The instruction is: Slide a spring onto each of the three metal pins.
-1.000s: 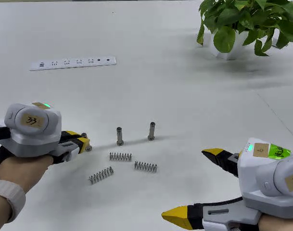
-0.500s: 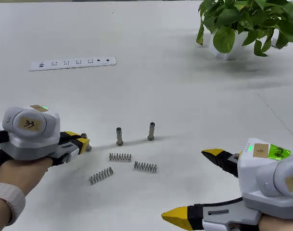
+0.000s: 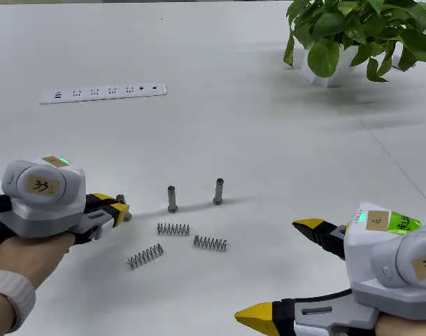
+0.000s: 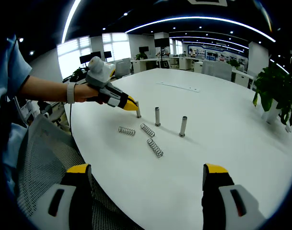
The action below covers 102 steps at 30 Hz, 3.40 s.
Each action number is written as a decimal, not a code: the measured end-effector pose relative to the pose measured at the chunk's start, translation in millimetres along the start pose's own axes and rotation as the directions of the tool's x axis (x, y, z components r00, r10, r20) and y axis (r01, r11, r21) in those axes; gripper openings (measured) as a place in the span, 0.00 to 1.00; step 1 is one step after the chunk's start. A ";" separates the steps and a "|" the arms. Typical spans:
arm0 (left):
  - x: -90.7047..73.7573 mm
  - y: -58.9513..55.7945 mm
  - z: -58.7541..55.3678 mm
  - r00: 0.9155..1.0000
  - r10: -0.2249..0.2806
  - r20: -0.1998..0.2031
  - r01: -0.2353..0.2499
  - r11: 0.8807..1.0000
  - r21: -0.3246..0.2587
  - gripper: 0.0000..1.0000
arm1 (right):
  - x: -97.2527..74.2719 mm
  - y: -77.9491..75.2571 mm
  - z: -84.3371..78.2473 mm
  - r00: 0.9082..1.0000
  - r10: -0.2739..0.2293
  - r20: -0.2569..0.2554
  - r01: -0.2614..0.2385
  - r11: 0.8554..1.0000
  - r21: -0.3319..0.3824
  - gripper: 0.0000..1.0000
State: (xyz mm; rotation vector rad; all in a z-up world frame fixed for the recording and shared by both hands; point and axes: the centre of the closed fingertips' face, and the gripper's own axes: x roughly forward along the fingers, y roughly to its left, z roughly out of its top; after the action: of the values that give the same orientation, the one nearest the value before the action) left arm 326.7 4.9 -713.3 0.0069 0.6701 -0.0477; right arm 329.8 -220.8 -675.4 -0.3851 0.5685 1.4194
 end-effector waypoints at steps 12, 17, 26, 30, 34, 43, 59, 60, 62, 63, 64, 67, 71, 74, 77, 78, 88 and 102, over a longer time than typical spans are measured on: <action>1.2 -1.8 1.8 1.000 -0.013 0.012 0.013 1.000 0.003 0.29 | 0.2 -1.2 0.0 1.000 -0.004 0.001 0.004 1.000 -0.001 0.98; -1.5 -0.2 4.4 0.999 -0.026 0.033 0.026 1.000 -0.017 0.41 | 0.1 -1.2 0.0 1.000 -0.004 0.000 0.004 1.000 0.000 0.98; -9.7 -6.4 7.1 0.997 -0.059 0.059 0.058 0.998 0.015 0.70 | 1.6 -1.0 0.6 1.000 -0.001 -0.001 0.001 1.000 -0.004 0.98; -13.2 -7.7 6.5 0.996 -0.071 0.061 0.070 0.997 0.013 0.76 | 1.5 -1.6 0.7 1.000 -0.001 -0.001 0.001 1.000 -0.005 0.98; -17.1 -8.1 1.6 0.996 -0.076 0.046 0.073 0.996 0.051 0.78 | 1.3 -2.2 0.6 1.000 -0.002 -0.001 0.002 1.000 -0.005 0.98; -32.0 -12.0 -7.6 0.995 -0.096 0.031 0.094 0.994 0.055 0.77 | 1.6 -2.2 0.7 1.000 -0.001 -0.001 0.001 1.000 -0.007 0.98; -44.7 -28.0 -26.7 0.989 -0.145 -0.031 0.148 0.980 0.133 0.73 | 2.3 -3.8 0.6 1.000 -0.002 -0.004 0.002 1.000 -0.014 0.98; -45.3 -31.4 -27.1 0.988 -0.148 -0.036 0.152 0.978 0.141 0.73 | 2.3 -3.7 0.5 1.000 -0.001 -0.003 0.001 1.000 -0.013 0.98; -45.9 -37.7 -28.1 0.987 -0.157 -0.046 0.162 0.977 0.139 0.72 | 2.3 -3.5 0.5 1.000 0.000 -0.003 0.000 1.000 -0.014 0.98; -45.8 -40.1 -28.9 0.986 -0.161 -0.050 0.166 0.976 0.140 0.71 | 2.4 -3.4 0.4 1.000 0.001 -0.005 -0.001 1.000 -0.015 0.98; -45.8 -42.6 -30.3 0.985 -0.161 -0.059 0.168 0.975 0.144 0.69 | 2.5 -3.3 0.5 1.000 0.002 -0.006 -0.002 1.000 -0.018 0.98; -45.8 -50.1 -32.5 0.983 -0.171 -0.073 0.180 0.971 0.155 0.66 | 2.7 -3.7 1.1 1.000 0.001 -0.005 -0.002 1.000 -0.021 0.98; -42.5 -57.3 -39.6 0.976 -0.186 -0.111 0.201 0.968 0.152 0.63 | 3.3 -3.4 1.3 1.000 0.003 -0.007 -0.004 1.000 -0.023 0.98; -39.2 -60.6 -43.1 0.972 -0.196 -0.128 0.215 0.965 0.150 0.61 | 3.5 -3.3 1.2 1.000 0.003 -0.007 -0.004 1.000 -0.021 0.98; -37.2 -62.8 -44.9 0.968 -0.206 -0.142 0.226 0.965 0.137 0.57 | 3.1 -3.4 0.7 1.000 0.002 -0.007 -0.002 1.000 -0.019 0.98; -35.1 -62.0 -47.6 0.965 -0.211 -0.153 0.230 0.965 0.122 0.55 | 2.9 -3.6 0.4 1.000 0.001 -0.006 -0.001 1.000 -0.018 0.98; -25.6 -65.3 -55.1 0.942 -0.223 -0.251 0.257 0.960 0.112 0.43 | 3.1 -3.6 -1.6 1.000 -0.001 -0.009 0.001 1.000 -0.011 0.98; -11.8 -69.2 -55.9 0.913 -0.197 -0.358 0.279 0.940 0.194 0.32 | 2.2 -3.5 -2.9 1.000 -0.006 -0.007 0.005 1.000 -0.005 0.97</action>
State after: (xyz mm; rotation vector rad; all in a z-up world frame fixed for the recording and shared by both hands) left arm 279.6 -62.6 -749.1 0.1716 1.0009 -0.3737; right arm 333.0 -221.1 -679.4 -0.3951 0.5696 1.4147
